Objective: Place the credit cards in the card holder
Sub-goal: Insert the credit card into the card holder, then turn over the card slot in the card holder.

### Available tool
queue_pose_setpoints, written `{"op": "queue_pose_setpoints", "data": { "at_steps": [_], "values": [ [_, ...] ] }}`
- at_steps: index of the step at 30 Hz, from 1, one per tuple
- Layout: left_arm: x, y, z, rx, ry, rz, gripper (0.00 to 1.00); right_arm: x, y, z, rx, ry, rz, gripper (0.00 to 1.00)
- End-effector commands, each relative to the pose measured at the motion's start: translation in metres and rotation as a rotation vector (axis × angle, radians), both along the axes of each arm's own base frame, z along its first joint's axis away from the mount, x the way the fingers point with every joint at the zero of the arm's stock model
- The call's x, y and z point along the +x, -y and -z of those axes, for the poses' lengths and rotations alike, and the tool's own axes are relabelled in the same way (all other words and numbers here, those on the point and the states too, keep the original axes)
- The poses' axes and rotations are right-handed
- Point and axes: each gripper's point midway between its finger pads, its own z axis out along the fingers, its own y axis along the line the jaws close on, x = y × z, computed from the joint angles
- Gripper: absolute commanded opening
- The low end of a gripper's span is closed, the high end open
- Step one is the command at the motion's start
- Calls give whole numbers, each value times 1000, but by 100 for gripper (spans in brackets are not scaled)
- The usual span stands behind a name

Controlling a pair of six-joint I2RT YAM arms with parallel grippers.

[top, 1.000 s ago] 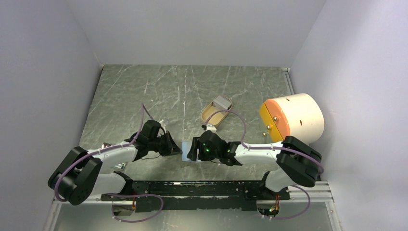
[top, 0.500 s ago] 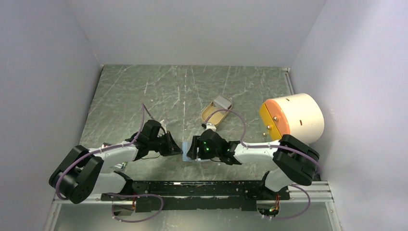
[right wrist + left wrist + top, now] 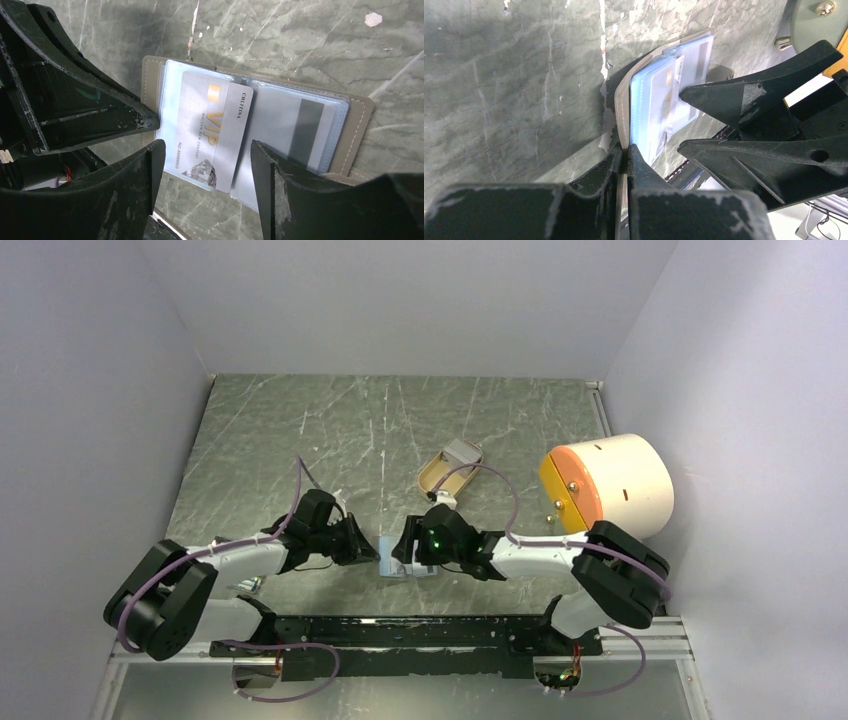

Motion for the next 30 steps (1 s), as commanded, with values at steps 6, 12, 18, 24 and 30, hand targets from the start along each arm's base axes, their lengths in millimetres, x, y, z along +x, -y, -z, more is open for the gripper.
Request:
{"op": "queue_pose_setpoints", "data": {
  "at_steps": [6,12,18,24,30],
  "values": [
    [3,6,-5,-23,12,26,9,2,-13,6,36,-21,-21,68],
    [5,7,-12,-30,32,33,9,0,-25,-1,86,-19,-66,67],
    [6,12,-29,-77,68,48,9,-2,-30,-4,107,-16,-93,66],
    [3,18,-39,-134,80,75,9,-5,-29,-2,143,-24,-105,66],
    [2,20,-37,-146,64,76,9,-6,-35,-12,217,-11,-120,67]
  ]
}}
